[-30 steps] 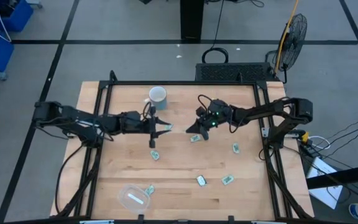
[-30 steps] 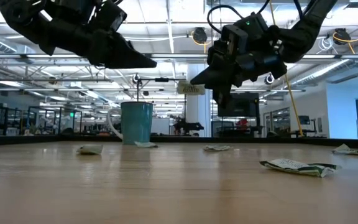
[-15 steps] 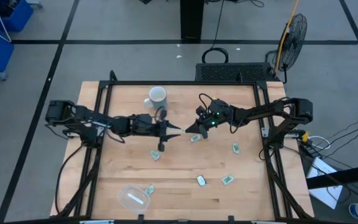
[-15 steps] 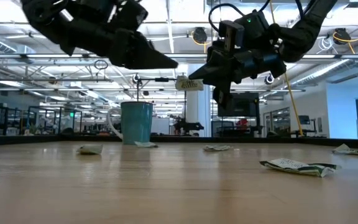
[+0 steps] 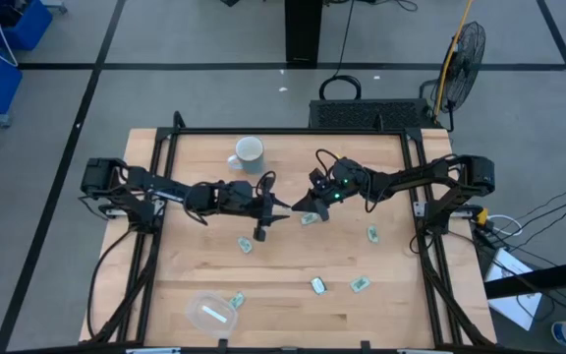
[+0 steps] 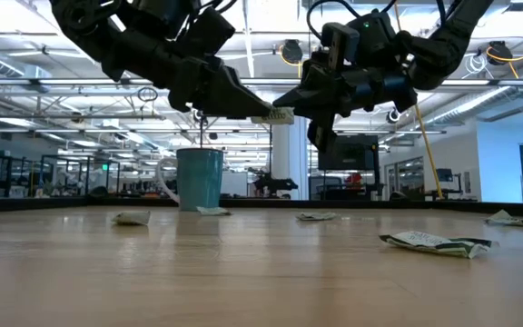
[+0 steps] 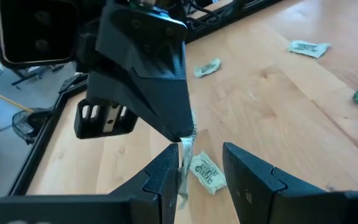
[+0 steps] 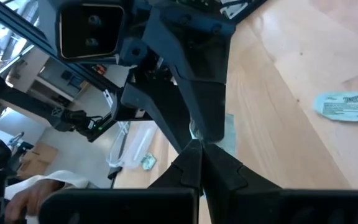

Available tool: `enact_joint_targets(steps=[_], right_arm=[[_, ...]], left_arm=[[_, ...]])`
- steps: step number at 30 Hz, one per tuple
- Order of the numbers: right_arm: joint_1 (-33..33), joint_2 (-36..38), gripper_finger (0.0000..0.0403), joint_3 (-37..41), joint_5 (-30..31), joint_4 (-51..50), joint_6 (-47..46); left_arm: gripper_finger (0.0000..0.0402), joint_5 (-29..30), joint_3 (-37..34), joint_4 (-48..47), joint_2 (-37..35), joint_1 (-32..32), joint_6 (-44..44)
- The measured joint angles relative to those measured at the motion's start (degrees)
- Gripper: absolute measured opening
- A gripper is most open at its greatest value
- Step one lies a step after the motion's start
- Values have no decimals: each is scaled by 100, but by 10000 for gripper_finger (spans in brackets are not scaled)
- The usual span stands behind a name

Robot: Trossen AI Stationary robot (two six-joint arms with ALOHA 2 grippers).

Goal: Pick and place Stevia / Truvia into bins
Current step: Put the stevia packet into the transparent container

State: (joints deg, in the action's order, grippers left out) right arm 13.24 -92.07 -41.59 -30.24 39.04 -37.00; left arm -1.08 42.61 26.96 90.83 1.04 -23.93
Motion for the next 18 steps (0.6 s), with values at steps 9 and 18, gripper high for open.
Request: enact_joint_targets(steps=[9,18], right_arm=[[3,0,6,1,11,99,214],[23,0,64,1,363,62,507]], left_arm=[[69,7,0,19,-13,7,-37],[6,383,-2,21,-15,22,-46]])
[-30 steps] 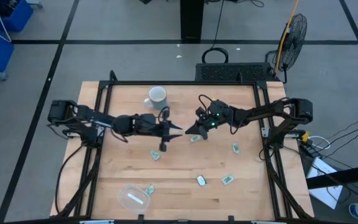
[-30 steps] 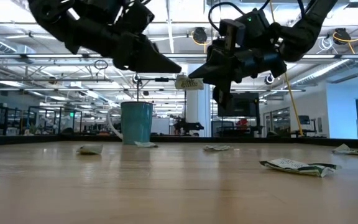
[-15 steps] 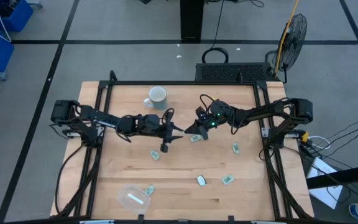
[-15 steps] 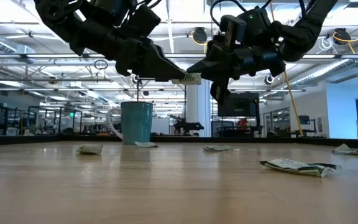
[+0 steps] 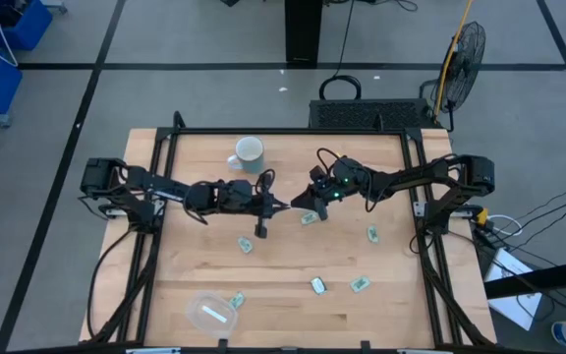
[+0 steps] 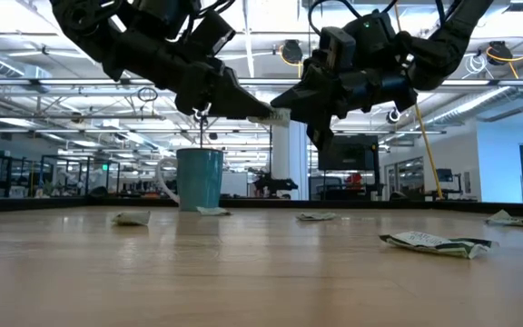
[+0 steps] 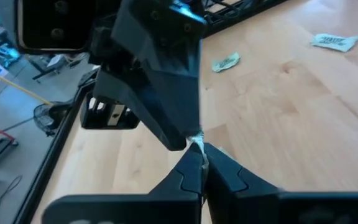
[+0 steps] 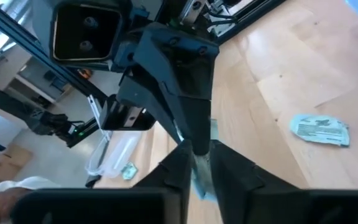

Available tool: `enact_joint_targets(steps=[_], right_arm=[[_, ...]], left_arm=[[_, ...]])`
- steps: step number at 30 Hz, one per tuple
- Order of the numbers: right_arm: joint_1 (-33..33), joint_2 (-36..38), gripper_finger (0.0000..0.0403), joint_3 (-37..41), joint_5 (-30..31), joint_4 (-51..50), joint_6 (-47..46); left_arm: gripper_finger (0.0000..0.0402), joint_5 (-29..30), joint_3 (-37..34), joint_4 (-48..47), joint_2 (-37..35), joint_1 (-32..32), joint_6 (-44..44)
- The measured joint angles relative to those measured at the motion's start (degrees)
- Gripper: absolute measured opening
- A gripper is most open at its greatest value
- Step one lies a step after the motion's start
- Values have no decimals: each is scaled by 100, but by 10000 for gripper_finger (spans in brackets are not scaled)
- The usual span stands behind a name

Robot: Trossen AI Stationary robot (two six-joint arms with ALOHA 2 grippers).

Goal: Pick and place Stevia / Truvia into bins
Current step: Put the stevia packet into the transparent container

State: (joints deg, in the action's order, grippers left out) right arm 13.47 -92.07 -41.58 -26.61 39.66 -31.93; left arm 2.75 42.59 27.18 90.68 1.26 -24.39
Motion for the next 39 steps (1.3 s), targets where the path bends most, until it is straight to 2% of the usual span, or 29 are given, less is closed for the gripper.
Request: enact_joint_targets(steps=[2,5,10,14,19,22,24,28,33,39], right_arm=[[-2,0,84,0,-4,2,31],[-2,0,111,0,-15,4,286],[-2,0,139,0,-39,6,948],[-2,0,143,0,-42,0,1471],[30,0,143,0,-43,208,2053],[123,0,142,0,-33,745,2405],[197,0,142,0,-33,1105,2530],[310,7,142,-2,-24,1497,2558],[376,4,142,-2,-24,1438,2559],[380,0,141,-2,-24,1347,2806]], left_arm=[[5,13,0,-71,-14,0,-48],[4,38,-4,-655,-233,-43,-64],[3,279,-4,-2702,-1132,-353,887],[2,-403,-3,-4076,-2041,-960,1817],[1,-1191,0,-4845,-2550,-2240,2670],[1,-1240,0,-5051,-2546,-3026,3866],[1,-1037,0,-5117,-2478,-3496,4840],[1,-608,0,-5107,-2246,-4109,5957],[1,-579,0,-5055,-1729,-4411,7140],[4,-1020,-2,-4646,-1010,-4489,8152]])
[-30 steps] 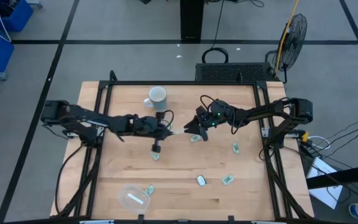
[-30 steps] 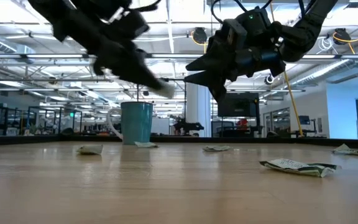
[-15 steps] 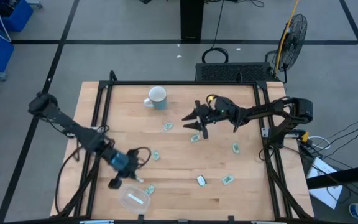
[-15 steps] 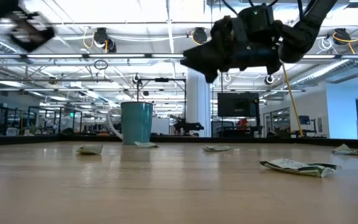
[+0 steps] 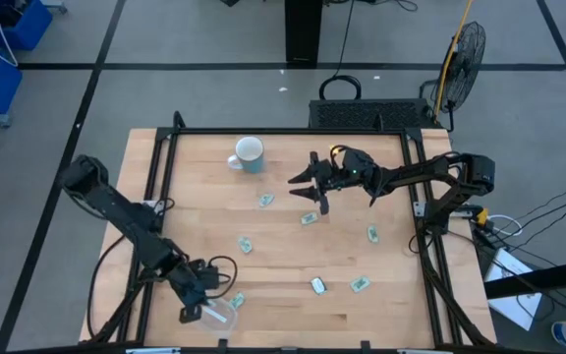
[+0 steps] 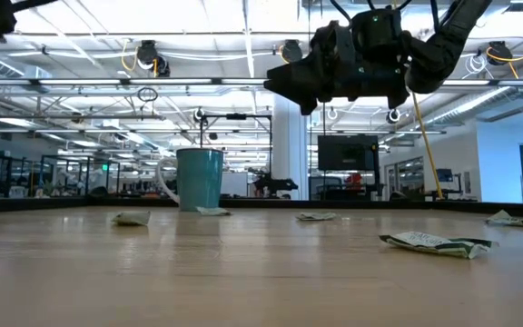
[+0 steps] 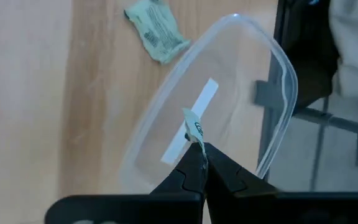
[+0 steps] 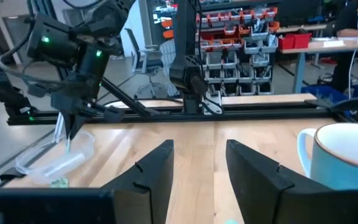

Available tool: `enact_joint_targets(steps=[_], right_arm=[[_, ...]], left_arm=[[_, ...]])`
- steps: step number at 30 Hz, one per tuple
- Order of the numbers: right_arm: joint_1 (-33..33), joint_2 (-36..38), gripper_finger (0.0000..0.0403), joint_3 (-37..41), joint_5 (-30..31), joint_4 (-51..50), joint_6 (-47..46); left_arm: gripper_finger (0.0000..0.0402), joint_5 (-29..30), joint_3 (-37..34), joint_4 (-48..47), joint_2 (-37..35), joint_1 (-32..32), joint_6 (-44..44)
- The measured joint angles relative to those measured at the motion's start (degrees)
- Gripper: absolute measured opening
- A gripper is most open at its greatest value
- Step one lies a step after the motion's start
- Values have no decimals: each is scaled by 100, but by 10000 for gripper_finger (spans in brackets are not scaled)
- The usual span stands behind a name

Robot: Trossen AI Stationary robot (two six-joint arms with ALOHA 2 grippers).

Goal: Pick and place Stevia / Truvia into bins
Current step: Put the stevia packet into the transparent container

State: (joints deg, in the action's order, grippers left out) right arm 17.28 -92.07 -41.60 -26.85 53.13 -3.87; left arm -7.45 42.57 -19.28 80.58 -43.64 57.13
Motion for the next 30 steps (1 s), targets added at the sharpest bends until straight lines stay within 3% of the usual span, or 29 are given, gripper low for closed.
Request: enact_joint_targets(steps=[17,26,30], right_arm=[[0,0,141,0,-14,-26,178],[-2,0,141,0,-18,-349,180],[-8,0,141,0,-20,-424,180]], left_arm=[[20,-1,0,134,155,95,2395],[26,-233,0,148,155,280,2448],[59,-395,0,126,155,326,2561]])
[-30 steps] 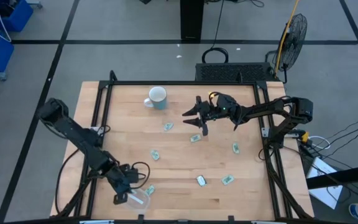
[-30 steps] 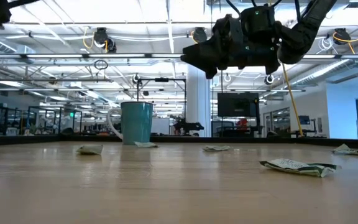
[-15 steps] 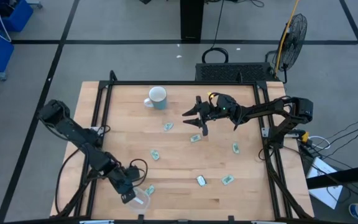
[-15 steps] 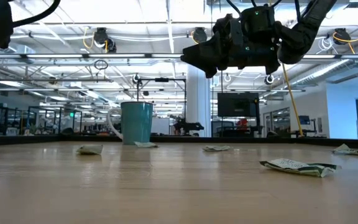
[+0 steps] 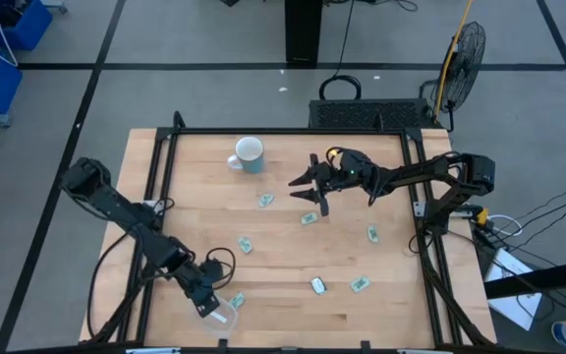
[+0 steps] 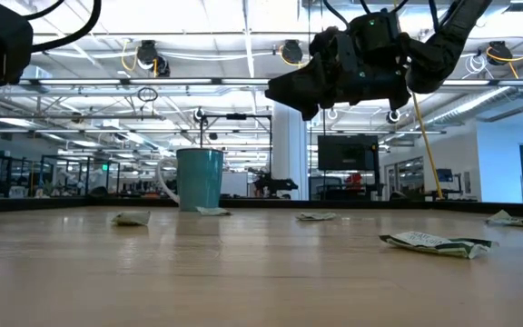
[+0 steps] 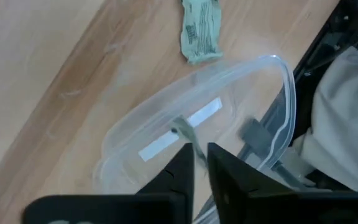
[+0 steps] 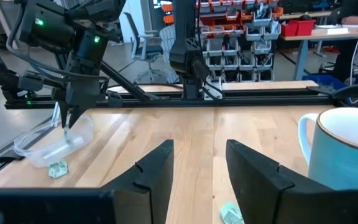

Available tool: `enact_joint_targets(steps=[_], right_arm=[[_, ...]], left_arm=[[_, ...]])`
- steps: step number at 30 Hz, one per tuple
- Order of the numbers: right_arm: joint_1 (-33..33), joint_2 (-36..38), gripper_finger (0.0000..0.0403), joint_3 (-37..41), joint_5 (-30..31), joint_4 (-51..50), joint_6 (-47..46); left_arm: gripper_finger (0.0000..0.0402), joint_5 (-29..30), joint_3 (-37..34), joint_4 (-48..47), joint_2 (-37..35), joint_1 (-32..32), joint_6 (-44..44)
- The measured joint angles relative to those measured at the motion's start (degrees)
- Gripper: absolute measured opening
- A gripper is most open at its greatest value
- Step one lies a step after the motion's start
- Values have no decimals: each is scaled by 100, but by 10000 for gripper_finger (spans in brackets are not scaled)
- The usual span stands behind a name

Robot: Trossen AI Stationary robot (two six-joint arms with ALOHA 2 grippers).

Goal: Pick and place Stevia / Truvia into bins
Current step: Put the stevia packet into the transparent container

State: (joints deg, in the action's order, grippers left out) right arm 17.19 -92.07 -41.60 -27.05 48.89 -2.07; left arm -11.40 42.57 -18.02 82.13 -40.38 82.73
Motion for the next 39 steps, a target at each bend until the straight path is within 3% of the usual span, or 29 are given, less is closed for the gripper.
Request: enact_joint_targets(steps=[8,16,19,25,30,35,39], right_arm=[[-3,0,141,0,-2,-127,0],[-3,0,141,0,-4,-119,0],[-3,0,141,0,-4,-115,-1],[-3,0,141,0,-19,-214,70],[-55,1,141,0,-10,-1019,-1],[-356,0,141,2,-6,-2053,595],[-564,2,141,2,296,-2603,1331]], left_arm=[[133,-303,0,30,-1,77,75],[110,-2087,0,41,-18,200,831],[93,-2139,0,226,-75,311,863],[58,-1625,7,725,-404,700,-494],[29,-1181,7,703,-957,1271,-1997],[5,20,8,722,-1391,2031,-3927],[14,1178,7,771,-1490,2513,-5869]])
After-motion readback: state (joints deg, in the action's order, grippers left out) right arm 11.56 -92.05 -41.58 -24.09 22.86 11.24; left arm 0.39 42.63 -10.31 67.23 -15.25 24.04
